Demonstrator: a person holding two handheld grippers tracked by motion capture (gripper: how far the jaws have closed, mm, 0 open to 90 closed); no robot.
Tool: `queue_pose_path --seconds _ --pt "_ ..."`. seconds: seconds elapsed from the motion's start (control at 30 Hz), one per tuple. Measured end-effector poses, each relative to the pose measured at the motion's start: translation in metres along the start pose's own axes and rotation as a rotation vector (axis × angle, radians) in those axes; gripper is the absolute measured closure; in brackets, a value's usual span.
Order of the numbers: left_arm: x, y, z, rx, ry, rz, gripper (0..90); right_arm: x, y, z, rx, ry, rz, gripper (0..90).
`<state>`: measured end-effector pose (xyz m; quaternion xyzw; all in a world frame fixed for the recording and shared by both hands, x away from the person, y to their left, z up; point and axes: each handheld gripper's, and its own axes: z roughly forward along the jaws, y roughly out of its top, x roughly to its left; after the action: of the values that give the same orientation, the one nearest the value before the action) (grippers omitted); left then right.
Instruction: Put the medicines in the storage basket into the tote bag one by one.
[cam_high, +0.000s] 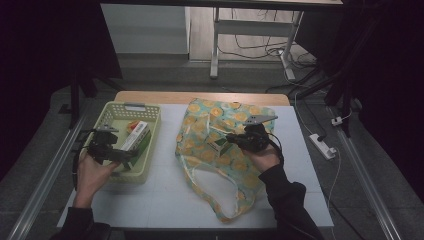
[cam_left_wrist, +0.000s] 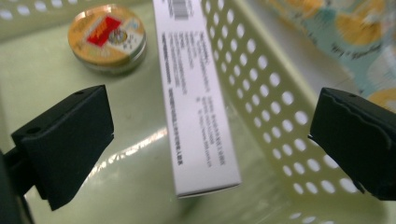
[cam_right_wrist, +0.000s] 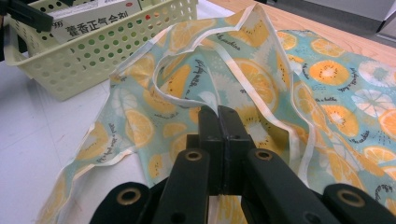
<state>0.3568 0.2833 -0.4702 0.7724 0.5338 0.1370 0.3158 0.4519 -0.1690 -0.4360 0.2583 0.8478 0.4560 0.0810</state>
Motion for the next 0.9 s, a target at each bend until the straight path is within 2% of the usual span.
queue_pose_path --seconds 0.13,0.23,0.3,0.43,0.63,0.73,0.9 --pt "0.0012 -0.0026 0.0027 0.038 0.014 -0.003 5.3 -0.0002 0.0 -0.0003 0.001 -0.001 0.0 89.3" --pt "-0.0008 -0.0035 0.0043 0.073 0.048 0.007 14.4 -0.0003 0.0 -0.0004 0.001 -0.001 0.0 89.3" --pt "-0.0015 -0.0036 0.005 0.09 0.049 0.005 21.8 -0.0004 -0.0001 -0.0006 -0.001 -0.001 0.0 89.3" --pt "-0.0008 -0.0044 0.0038 0.097 0.029 -0.015 35.3 -0.0001 0.0002 -0.0014 -0.003 -0.001 0.001 89.3" --pt "-0.0027 -0.0045 0.0043 0.115 0.018 -0.031 47.8 0.0 0.0007 -0.0021 -0.005 -0.001 -0.002 89.3" --pt "-0.0045 -0.0042 0.0048 0.128 0.04 -0.032 51.6 0.0001 0.0009 -0.0023 -0.004 -0.002 -0.003 89.3" --pt "-0.0058 -0.0045 0.0047 0.115 0.058 -0.054 58.4 0.0003 0.0004 -0.0013 0.0 -0.001 -0.003 89.2"
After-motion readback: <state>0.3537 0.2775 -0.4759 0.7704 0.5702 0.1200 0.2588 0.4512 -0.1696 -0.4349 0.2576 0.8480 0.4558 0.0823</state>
